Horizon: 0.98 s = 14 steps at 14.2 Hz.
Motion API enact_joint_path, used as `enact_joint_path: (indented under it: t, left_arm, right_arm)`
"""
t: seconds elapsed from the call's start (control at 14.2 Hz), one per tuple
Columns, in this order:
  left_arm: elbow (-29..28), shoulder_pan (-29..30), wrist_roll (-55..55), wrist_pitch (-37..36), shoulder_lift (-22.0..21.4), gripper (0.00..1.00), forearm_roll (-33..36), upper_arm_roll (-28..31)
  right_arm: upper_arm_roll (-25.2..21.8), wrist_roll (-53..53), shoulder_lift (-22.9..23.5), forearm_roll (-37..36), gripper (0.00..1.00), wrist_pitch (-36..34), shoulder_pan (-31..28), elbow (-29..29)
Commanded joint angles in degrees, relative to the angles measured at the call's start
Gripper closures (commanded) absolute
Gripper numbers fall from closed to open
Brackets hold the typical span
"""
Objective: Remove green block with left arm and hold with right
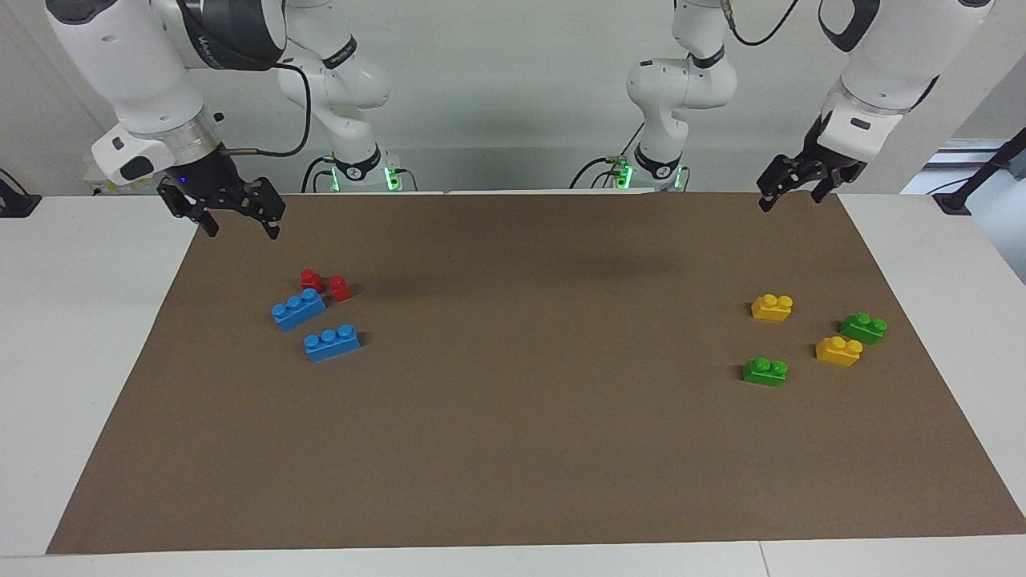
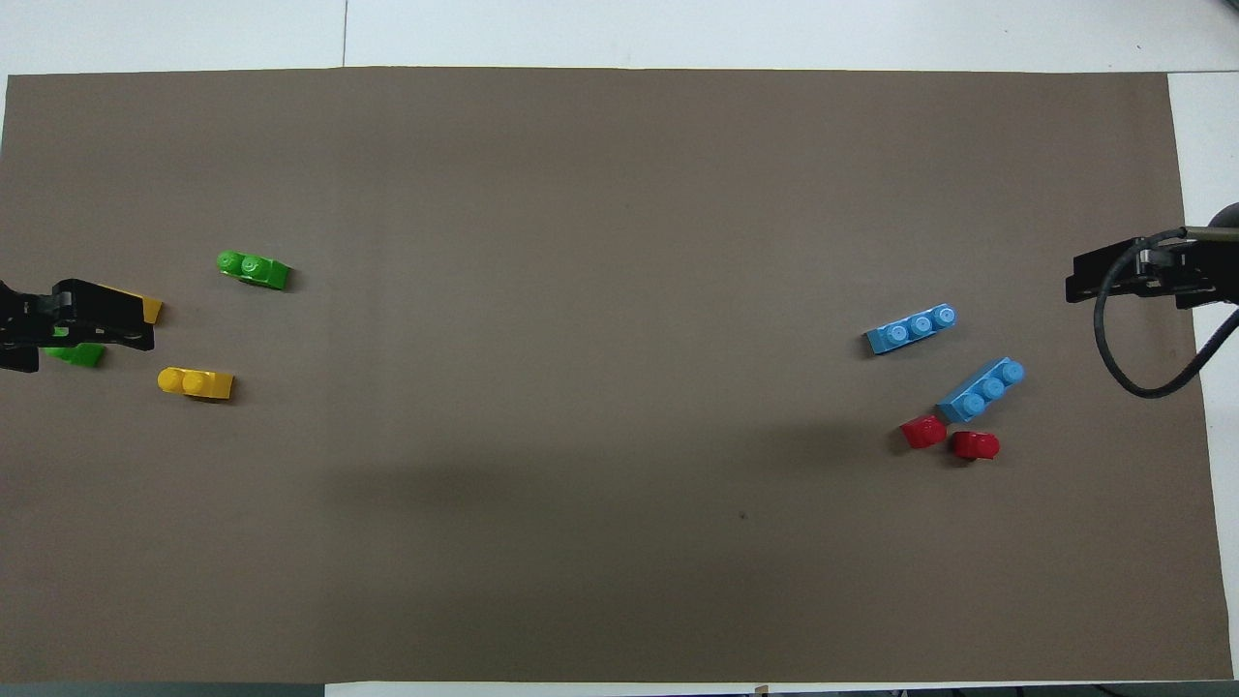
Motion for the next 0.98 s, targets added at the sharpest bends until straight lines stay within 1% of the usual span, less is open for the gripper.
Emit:
enact_joint_path:
  t: [0.0,0.91]
  left_arm:
    - [-1.7,-0.8,2.6,-0.7,-1.9,0.00,1.2,0.6]
    - [-1.5,-0.8,4.2,-0.6,-2.0,0.00,1.1,0.8]
  right_arm:
    - [0.9,1.4,-0.7,-0.2,0.00,-0.4,-0.3,-0.7]
    - [0.9,1.5,-0.7,-0.2,0.00,0.2,-0.3,-0.8]
